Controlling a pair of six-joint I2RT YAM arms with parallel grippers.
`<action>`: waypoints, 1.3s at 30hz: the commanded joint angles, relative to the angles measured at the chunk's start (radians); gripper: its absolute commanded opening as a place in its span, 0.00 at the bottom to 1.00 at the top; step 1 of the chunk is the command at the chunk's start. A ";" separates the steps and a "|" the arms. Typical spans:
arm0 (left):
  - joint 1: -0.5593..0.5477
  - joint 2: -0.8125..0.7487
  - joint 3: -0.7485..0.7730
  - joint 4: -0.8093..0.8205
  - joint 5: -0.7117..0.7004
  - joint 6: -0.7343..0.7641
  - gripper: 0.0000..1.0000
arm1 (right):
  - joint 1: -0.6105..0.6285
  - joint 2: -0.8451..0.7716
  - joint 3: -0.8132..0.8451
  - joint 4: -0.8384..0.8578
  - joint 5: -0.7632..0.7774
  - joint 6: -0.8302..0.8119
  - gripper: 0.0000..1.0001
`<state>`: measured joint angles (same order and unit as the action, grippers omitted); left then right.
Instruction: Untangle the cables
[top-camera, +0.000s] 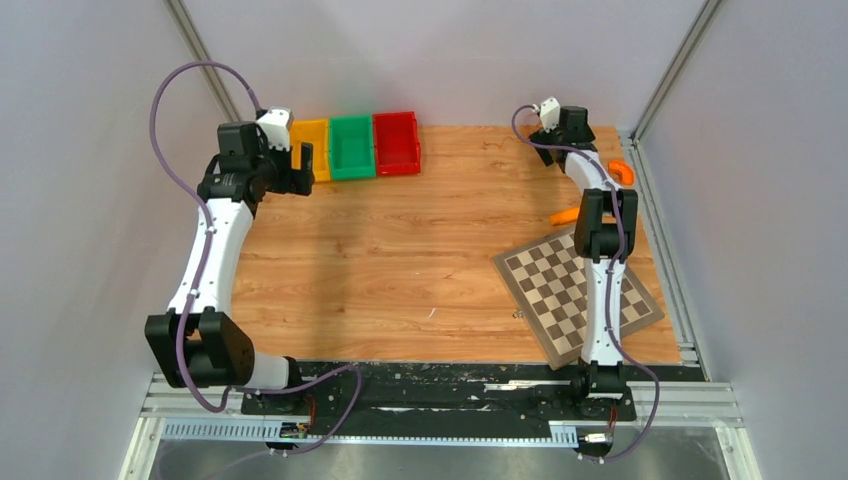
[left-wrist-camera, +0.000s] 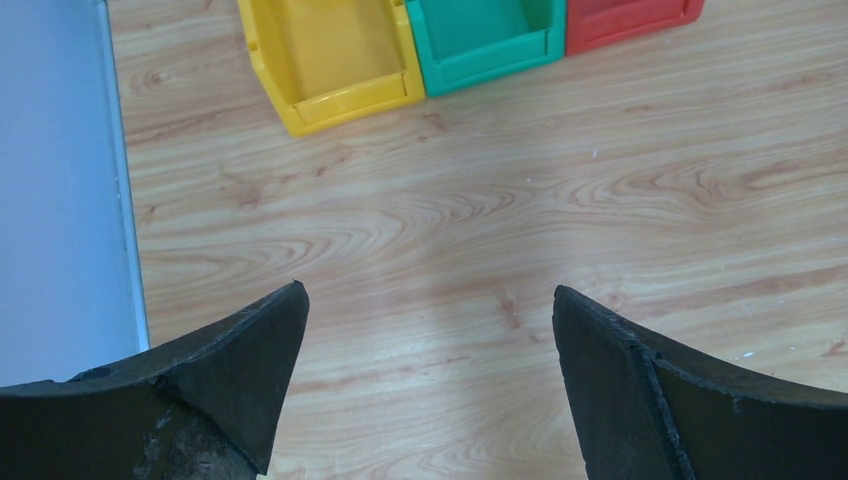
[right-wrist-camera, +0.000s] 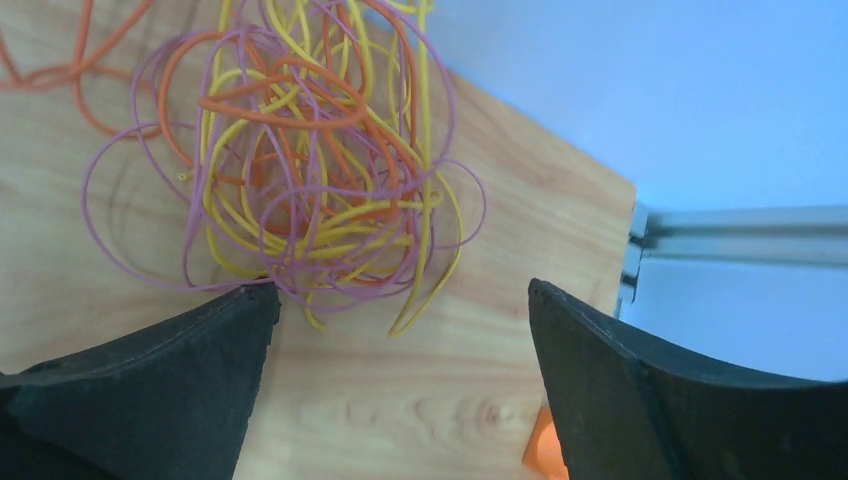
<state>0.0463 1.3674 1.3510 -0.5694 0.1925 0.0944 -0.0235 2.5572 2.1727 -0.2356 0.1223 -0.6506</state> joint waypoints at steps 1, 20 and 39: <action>-0.003 0.039 0.085 -0.046 -0.037 0.035 1.00 | 0.017 0.114 0.088 0.182 0.064 -0.101 1.00; -0.004 0.006 0.021 0.121 0.025 0.043 1.00 | 0.136 -0.276 -0.172 0.141 -0.467 -0.107 0.00; 0.000 -0.098 -0.172 -0.049 0.579 0.300 1.00 | 0.408 -0.588 -0.431 -0.451 -1.025 0.240 0.76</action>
<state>0.0463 1.2743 1.2129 -0.5655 0.6727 0.2977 0.3996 1.8606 1.8034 -0.5529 -0.8616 -0.4931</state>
